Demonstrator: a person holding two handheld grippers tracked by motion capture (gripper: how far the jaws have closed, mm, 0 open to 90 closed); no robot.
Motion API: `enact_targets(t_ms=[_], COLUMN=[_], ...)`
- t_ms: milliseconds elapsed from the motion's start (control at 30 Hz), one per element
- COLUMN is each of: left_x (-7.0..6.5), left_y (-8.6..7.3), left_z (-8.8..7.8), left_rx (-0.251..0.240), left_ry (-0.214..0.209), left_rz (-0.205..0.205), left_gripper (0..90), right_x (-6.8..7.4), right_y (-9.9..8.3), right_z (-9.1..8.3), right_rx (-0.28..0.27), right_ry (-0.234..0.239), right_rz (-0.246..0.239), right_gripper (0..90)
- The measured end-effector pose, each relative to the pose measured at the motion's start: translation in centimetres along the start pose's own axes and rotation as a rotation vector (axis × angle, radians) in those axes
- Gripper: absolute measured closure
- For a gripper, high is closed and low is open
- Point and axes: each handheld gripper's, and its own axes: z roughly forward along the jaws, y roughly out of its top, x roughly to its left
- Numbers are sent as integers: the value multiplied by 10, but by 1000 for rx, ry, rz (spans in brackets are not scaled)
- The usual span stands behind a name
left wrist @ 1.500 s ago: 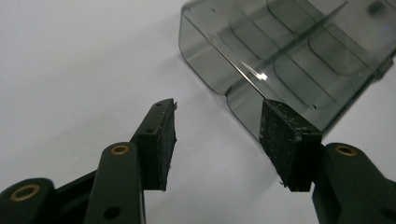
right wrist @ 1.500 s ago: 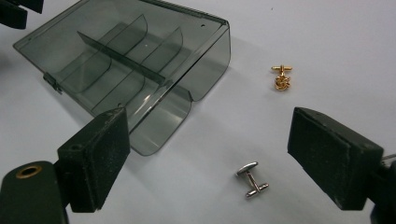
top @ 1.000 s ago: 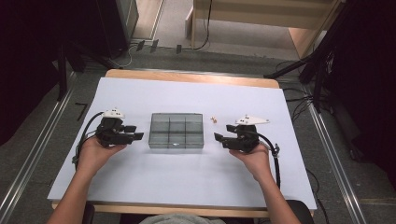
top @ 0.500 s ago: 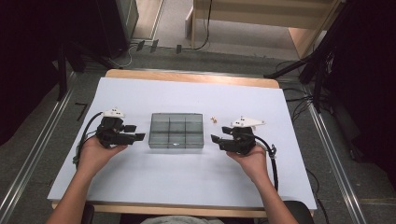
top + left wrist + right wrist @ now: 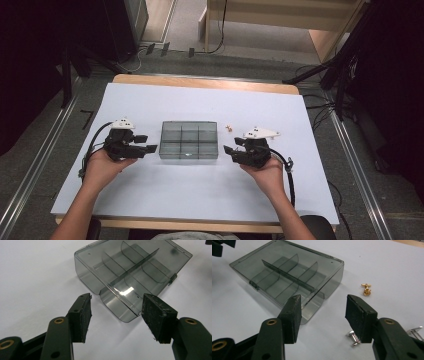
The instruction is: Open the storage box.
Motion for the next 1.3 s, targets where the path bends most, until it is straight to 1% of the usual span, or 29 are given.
enact_targets(t_ms=[200, 300, 433, 467, 533, 667, 700, 800, 833, 933, 1100, 1167, 1200, 1300], left_x=[-4, -7, -8, -9, -11, -12, -12, -13, -13, -14, -15, -15, -15, -14], left_y=[1, 2, 2, 1, 0, -3, -4, -4, -4, -4, -5, -5, -5, -6], left_z=[0, 2, 3, 3, 3, 3, 3, 4, 4, 5, 7, 8, 8, 8], left_rx=[1, 12, 15, 18, 18, 19, 20, 18, 18, 16, 21, 24, 24, 14], left_ry=[-8, -11, -15, -19, -18, -26, -32, -30, -31, -38, -45, -44, -44, -46], left_rz=[7, 16, 14, 15, 23, 19, 19, 22, 24, 28, 33, 33, 33, 30], left_gripper=[414, 395, 386, 382, 379, 378, 375, 369, 364, 363, 364, 364, 364, 365], right_x=[7, 10, 12, 14, 18, 23, 26, 30, 33, 36, 42, 47, 47, 54], right_y=[2, 3, 3, 3, 3, 3, 4, 5, 5, 5, 6, 8, 8, 9], right_z=[-3, -4, -4, -5, -4, -4, -4, -3, -2, -1, 1, 4, 4, 7], right_rx=[-13, -20, -20, -21, -21, -18, -22, -22, -21, -22, -20, -20, -20, -14], right_ry=[5, 13, 16, 23, 21, 30, 39, 42, 48, 49, 62, 65, 65, 69], right_rz=[-5, 6, 18, 22, 16, 16, 20, 15, 11, 11, 28, 25, 25, 19], right_gripper=[496, 506, 513, 513, 513, 522, 532, 536, 538, 541, 551, 557, 557, 569])
